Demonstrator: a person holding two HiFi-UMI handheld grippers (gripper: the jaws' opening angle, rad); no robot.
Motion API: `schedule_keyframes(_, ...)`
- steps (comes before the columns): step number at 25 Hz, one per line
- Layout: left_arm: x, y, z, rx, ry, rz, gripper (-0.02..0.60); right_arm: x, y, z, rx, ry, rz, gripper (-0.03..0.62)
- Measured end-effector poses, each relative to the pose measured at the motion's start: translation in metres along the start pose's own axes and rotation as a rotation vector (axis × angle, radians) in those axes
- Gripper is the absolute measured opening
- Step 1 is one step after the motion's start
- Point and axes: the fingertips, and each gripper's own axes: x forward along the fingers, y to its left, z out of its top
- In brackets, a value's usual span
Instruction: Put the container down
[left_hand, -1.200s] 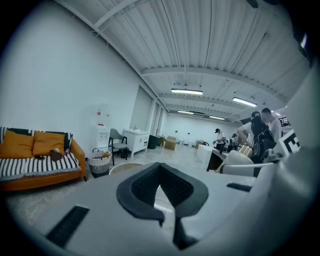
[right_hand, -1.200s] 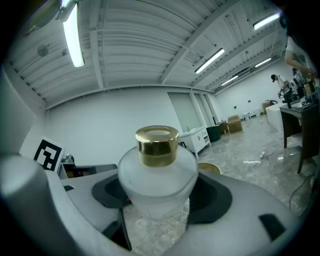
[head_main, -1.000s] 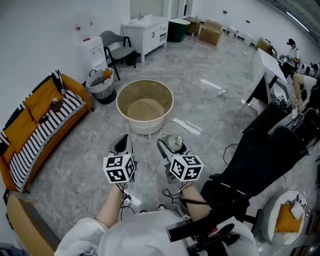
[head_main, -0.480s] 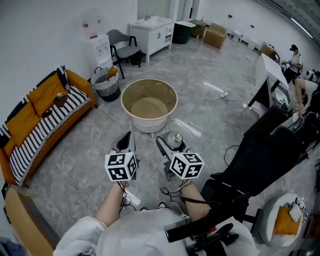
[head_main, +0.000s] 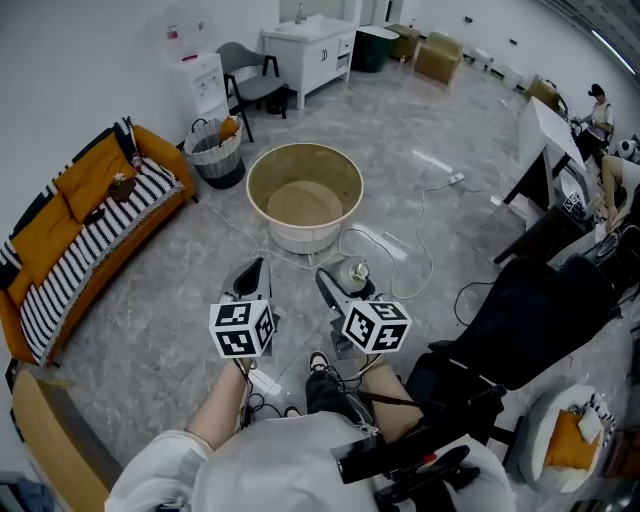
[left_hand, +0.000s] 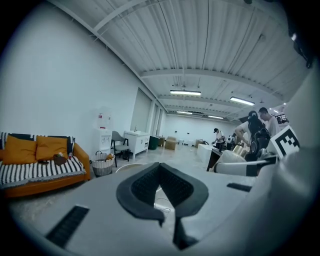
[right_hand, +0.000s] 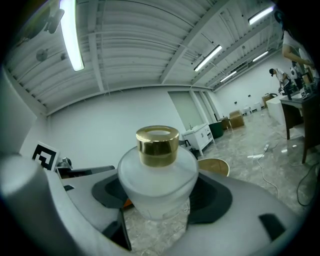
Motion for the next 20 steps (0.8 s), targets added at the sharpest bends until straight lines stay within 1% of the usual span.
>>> schedule_keyframes(7, 0.053, 0.021, 0.004, -0.020, 0.003, 0.045, 0.009, 0.050, -0.031, 0.007, -0.006, 0.039, 0.013, 0.333)
schedule_keyframes(13, 0.107, 0.027, 0.019, -0.028, 0.003, 0.079, 0.008, 0.093, -0.064, 0.028, -0.013, 0.060, 0.030, 0.333)
schedule_keyframes(20, 0.152, 0.034, 0.028, -0.036, 0.017, 0.117, 0.008, 0.133, -0.091, 0.046, -0.053, 0.092, 0.057, 0.333)
